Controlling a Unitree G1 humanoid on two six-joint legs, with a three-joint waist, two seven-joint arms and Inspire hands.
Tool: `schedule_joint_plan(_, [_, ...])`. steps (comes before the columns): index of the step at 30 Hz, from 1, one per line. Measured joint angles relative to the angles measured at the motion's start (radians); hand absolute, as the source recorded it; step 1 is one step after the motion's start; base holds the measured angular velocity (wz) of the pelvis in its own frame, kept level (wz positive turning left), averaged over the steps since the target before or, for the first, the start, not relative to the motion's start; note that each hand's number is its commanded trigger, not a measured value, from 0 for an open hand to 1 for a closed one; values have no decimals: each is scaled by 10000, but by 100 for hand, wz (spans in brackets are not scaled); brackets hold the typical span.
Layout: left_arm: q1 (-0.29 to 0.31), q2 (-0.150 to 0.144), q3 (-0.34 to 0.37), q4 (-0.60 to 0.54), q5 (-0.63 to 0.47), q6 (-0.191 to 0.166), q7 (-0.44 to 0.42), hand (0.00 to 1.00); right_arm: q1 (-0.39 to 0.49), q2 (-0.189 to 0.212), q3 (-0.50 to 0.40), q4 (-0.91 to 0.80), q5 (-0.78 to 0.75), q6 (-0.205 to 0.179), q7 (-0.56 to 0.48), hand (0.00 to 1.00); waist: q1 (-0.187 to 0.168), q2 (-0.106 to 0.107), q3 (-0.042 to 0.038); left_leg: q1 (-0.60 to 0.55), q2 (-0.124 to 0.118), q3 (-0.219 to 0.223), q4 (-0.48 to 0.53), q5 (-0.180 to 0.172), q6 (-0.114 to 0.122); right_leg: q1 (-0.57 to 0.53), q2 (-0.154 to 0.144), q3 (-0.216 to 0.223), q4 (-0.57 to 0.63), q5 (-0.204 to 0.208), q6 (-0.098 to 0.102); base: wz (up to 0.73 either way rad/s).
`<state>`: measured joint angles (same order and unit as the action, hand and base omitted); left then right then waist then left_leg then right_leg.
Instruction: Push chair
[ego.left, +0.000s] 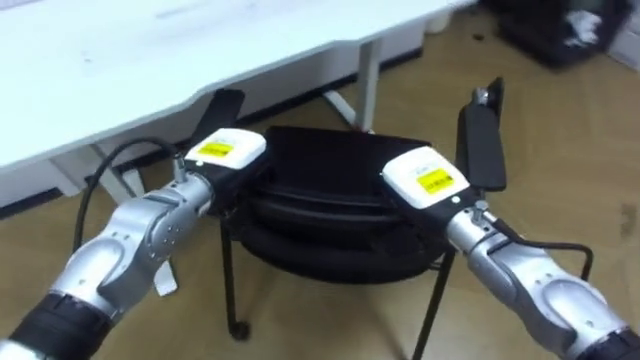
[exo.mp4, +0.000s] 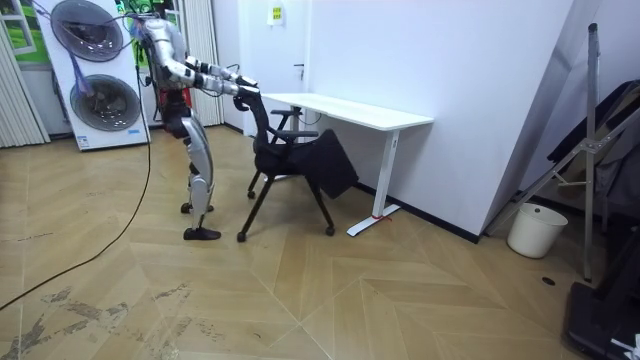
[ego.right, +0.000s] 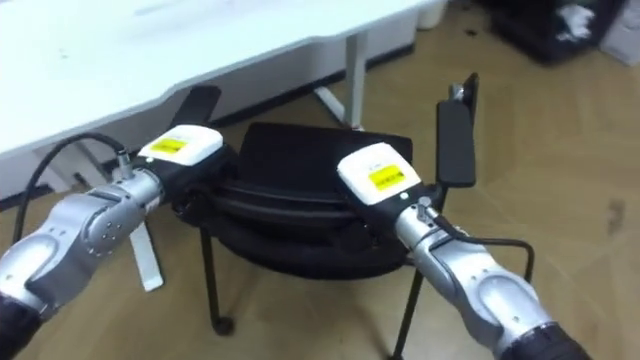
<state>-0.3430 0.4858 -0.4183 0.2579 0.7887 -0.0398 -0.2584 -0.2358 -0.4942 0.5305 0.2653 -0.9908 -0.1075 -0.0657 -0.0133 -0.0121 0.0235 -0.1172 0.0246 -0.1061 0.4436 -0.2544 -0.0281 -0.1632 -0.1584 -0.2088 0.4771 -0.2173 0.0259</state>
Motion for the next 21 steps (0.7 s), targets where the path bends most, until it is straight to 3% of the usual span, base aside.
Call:
schedule_joint_plan(1, [-6,-4,5,-114,7,-32,-113,100,18,-61,-1,-22,31,-3,14,100,-43,27,0,34,275,287,-81,29,-48,292,178,-363,-256,-22,-96,99])
schedule_joint_plan(2, [4,-73,4,-165,28,-31,-127,100,30,-172,-2,-59,37,-16,38,100,-59,67,0,67,425,283,-342,176,-313,580,371,-682,-515,-48,-140,90])
schedule_joint_plan(6, [117,-169,99,-311,262,72,-244,100,31,-270,-20,-142,23,-21,142,100,-65,180,-54,286,539,169,-898,352,-558,1117,618,-663,-942,-114,-152,49])
schedule_joint_plan(8, [189,-219,116,-311,281,126,-248,100,32,-247,-11,-146,23,-39,285,100,-51,171,-50,494,532,135,-1000,355,-559,1383,706,-377,-999,-163,-93,40])
schedule_joint_plan(11, [277,-269,232,-325,330,116,-255,100,38,-222,-12,-152,23,-49,369,100,-40,161,-46,592,528,113,-1002,355,-558,1642,716,-432,-1014,-226,-48,38])
schedule_joint_plan(14, [277,-394,235,-280,511,144,-239,100,74,-168,-13,-143,25,-10,447,100,-72,130,-37,619,543,46,-981,356,-557,1964,702,-851,-997,-251,-27,51])
schedule_joint_plan(18, [288,-634,341,-290,1064,191,-331,100,319,25,-177,-75,26,-22,459,100,-160,-192,-50,542,557,212,-736,356,-557,2475,656,-1562,-962,-475,-31,68])
schedule_joint_plan(20, [284,-771,345,-288,1156,242,-363,100,399,1,-247,-96,35,-39,456,100,-479,-215,-57,310,603,662,-447,374,-526,2863,774,-1585,-1331,-494,-11,86])
schedule_joint_plan(21, [289,-786,342,-287,1156,262,-367,100,402,-3,-251,-96,34,-39,456,100,-472,-214,-56,277,623,830,-375,376,-523,2944,796,-1533,-1406,-505,8,56])
